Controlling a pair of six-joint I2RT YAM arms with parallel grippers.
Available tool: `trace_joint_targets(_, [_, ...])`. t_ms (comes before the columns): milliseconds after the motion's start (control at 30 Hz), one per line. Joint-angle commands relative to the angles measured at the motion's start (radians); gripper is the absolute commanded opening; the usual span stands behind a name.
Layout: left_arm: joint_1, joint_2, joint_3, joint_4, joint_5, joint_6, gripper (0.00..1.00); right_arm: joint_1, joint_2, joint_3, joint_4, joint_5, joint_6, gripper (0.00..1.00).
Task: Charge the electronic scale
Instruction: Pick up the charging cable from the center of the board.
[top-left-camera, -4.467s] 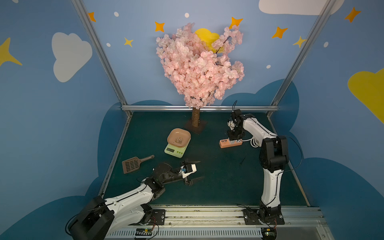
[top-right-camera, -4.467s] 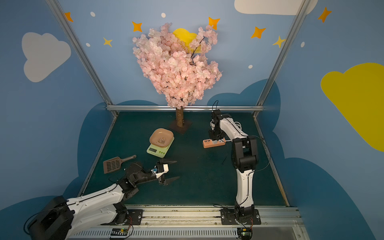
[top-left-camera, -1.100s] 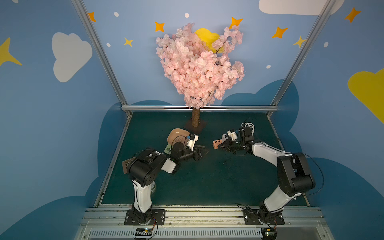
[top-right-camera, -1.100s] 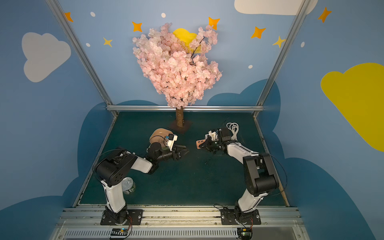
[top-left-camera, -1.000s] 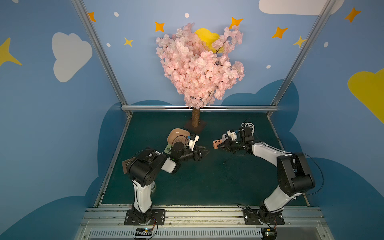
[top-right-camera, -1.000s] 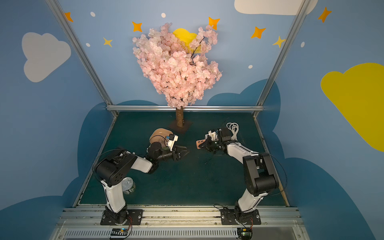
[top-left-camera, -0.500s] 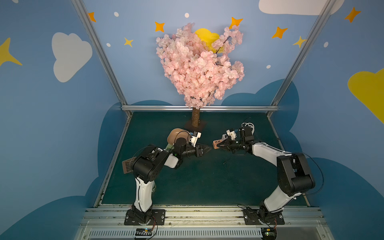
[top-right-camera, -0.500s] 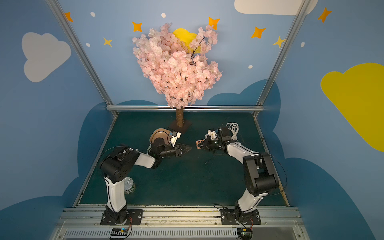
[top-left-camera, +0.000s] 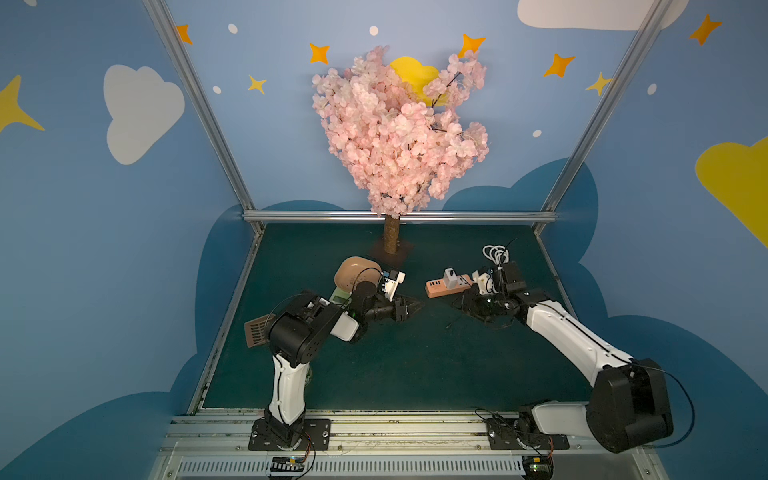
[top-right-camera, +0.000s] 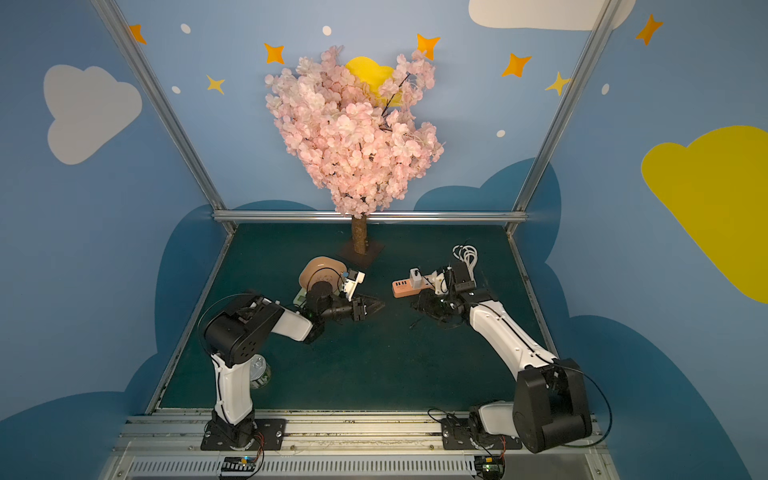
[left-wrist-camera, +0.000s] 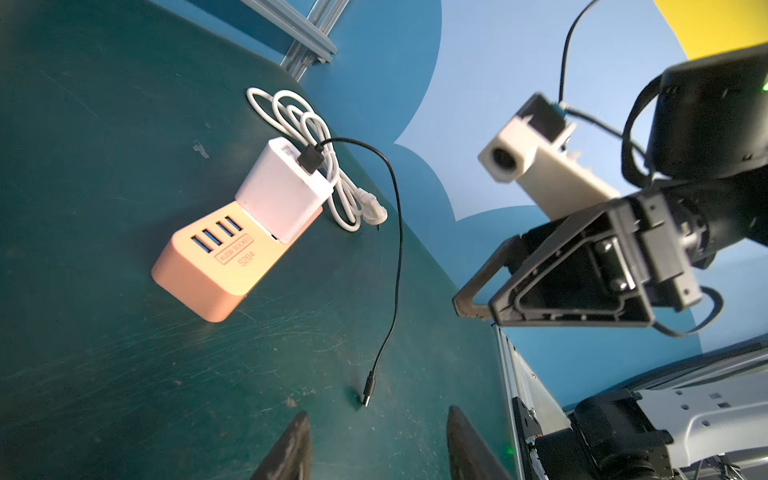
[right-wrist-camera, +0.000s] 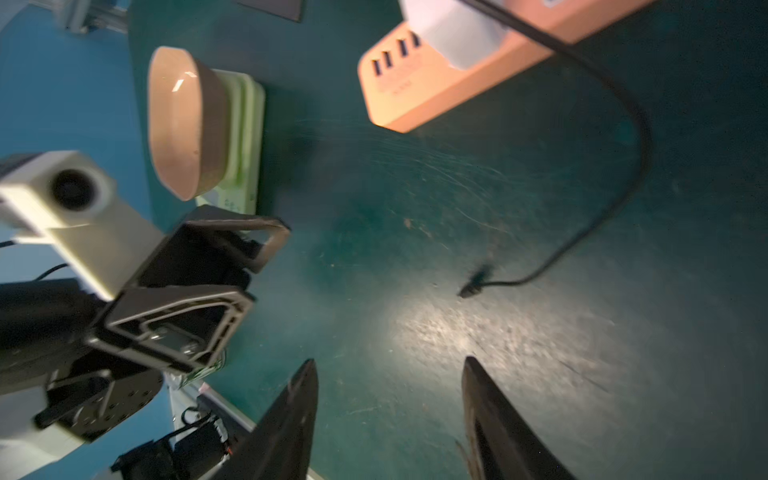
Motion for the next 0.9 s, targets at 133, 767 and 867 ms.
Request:
trace_joint_targets(133, [-0.024, -0.001, -0.002, 0.012, -0.026, 0.040, 0.53, -0.011, 0.090, -0.065, 0.076, 0.066, 0.022, 0.61])
trace_joint_targets(767, [-0.057, -0.011, 0.009, -0.013, -0.044, 0.055, 0.52, -0.031, 0.321, -0.040, 0.408, -0.095, 0.126, 0.06])
trace_joint_targets(867, [-0.063, 0.008, 0.019, -0.009, -0.049, 0.053, 0.52, -0.035, 0.333, -0.039, 0.439, -0.124, 0.146, 0.00])
